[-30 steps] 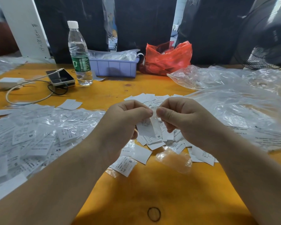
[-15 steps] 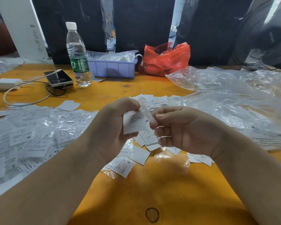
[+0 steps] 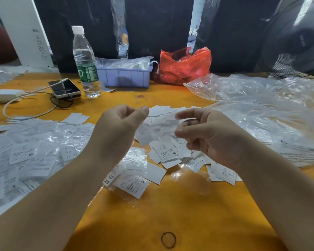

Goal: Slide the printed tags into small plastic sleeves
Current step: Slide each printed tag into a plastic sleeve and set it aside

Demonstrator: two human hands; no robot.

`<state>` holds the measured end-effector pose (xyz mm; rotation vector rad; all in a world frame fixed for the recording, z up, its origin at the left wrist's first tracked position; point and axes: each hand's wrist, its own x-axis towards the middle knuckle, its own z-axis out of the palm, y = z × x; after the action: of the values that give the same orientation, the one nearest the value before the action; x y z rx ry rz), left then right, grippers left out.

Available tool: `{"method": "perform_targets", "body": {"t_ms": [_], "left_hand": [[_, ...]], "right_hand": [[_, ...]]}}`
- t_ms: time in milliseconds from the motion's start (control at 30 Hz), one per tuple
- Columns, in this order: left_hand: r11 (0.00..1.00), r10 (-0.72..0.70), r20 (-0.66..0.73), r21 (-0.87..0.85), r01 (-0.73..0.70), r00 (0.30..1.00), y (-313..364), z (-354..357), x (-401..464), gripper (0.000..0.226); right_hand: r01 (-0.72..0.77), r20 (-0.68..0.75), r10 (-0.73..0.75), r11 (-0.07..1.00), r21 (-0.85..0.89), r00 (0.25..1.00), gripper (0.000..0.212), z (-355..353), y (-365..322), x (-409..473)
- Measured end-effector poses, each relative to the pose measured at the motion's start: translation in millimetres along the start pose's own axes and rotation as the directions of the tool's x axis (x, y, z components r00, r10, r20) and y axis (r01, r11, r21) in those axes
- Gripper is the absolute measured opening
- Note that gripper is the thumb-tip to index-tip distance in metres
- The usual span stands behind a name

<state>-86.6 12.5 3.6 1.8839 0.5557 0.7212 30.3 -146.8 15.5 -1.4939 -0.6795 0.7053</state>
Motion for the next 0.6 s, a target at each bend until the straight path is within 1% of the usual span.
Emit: {"method": "perform_targets", "body": {"t_ms": [33,67,100,133,200,233,300,400,500,600], "left_hand": [[0.981,0.152,-0.022,0.125,-0.148,0.988,0.4,-1.1,-1.1,0.025],[0.941,0.268,0.003,0.215,-0.263,0.963,3.1,-1.9,-3.0,0.025],[0.894,0.347,0.062,0.282,-0.350,0.936,5.6,-1.9,-4.5,0.027],[0.849,0.386,0.143,0.332,-0.412,0.911,7.5,-1.3,-6.1,0.030],[0.797,0.391,0.293,0.366,-0.480,0.873,8.9,1.3,-9.7,0.033],[0.794,0.384,0.338,0.354,-0.494,0.859,8.3,2.5,-11.3,0.031],[0.828,0.365,0.366,0.292,-0.479,0.856,6.5,4.1,-14.1,0.025],[0.878,0.327,0.346,0.232,-0.418,0.879,5.1,5.7,-14.3,0.011],[0.913,0.288,0.337,0.186,-0.363,0.896,3.4,7.9,-14.5,0.011],[0.959,0.230,0.296,0.094,-0.268,0.927,2.9,9.5,-14.6,0.011]], "right_hand": [[0.016,0.006,-0.015,0.997,-0.070,1.000,0.045,0.9,0.2,-0.6],[0.031,0.021,-0.028,0.990,-0.134,0.999,0.040,2.0,0.2,-1.8],[0.042,0.047,-0.033,0.982,-0.184,0.998,0.035,3.3,0.1,-2.9],[0.048,0.084,-0.030,0.975,-0.216,0.996,0.033,4.3,0.1,-4.0],[0.050,0.161,-0.010,0.968,-0.245,0.987,0.034,5.8,0.3,-5.8],[0.050,0.183,-0.003,0.967,-0.252,0.983,0.036,6.4,0.1,-6.3],[0.050,0.184,-0.002,0.964,-0.260,0.983,0.037,6.2,-0.4,-6.3],[0.047,0.156,-0.007,0.965,-0.257,0.988,0.037,4.3,-1.4,-5.2],[0.056,0.118,-0.028,0.968,-0.243,0.993,0.038,3.7,-0.9,-4.0],[0.075,0.049,-0.066,0.975,-0.210,0.997,0.030,4.4,1.8,-1.2]]}}
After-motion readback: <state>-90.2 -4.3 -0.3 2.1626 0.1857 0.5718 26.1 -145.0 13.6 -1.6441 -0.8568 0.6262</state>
